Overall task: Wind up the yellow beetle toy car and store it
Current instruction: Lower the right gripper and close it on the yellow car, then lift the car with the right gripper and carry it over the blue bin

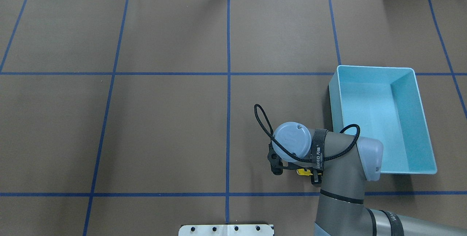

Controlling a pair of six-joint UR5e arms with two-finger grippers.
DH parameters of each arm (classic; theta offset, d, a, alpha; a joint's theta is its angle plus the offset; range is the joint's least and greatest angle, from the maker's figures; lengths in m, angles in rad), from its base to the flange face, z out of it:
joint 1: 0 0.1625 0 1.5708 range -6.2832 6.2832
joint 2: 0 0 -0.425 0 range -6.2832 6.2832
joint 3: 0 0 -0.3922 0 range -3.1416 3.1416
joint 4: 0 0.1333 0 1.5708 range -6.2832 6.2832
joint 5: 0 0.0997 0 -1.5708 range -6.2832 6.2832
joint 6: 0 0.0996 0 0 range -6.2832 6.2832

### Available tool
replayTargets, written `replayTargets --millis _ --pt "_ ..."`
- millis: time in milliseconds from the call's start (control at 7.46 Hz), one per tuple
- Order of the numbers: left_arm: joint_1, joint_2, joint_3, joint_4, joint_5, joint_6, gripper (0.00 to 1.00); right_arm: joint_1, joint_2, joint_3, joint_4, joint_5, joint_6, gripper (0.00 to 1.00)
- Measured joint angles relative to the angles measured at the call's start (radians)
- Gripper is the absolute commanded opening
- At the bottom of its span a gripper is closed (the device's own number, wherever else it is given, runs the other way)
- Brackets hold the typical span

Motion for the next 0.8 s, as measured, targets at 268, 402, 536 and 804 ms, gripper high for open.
replayTargets --millis 268,402,536,804 --pt "0.000 0.000 0.001 0.000 0.000 0.000 1.00 -0.001 0.004 -0.042 0.052 -0.002 0.000 0.94" --pt "0.000 0.000 0.001 0.000 0.001 0.000 1.00 -0.001 0.005 -0.050 0.061 -0.002 -0.001 0.72" --pt "0.000 0.000 0.001 0.000 0.004 0.001 1.00 -0.001 0.006 -0.051 0.064 -0.001 -0.003 0.53" --pt "0.001 -0.001 0.002 0.000 0.013 0.001 1.00 -0.001 0.008 -0.044 0.054 0.000 -0.001 0.29"
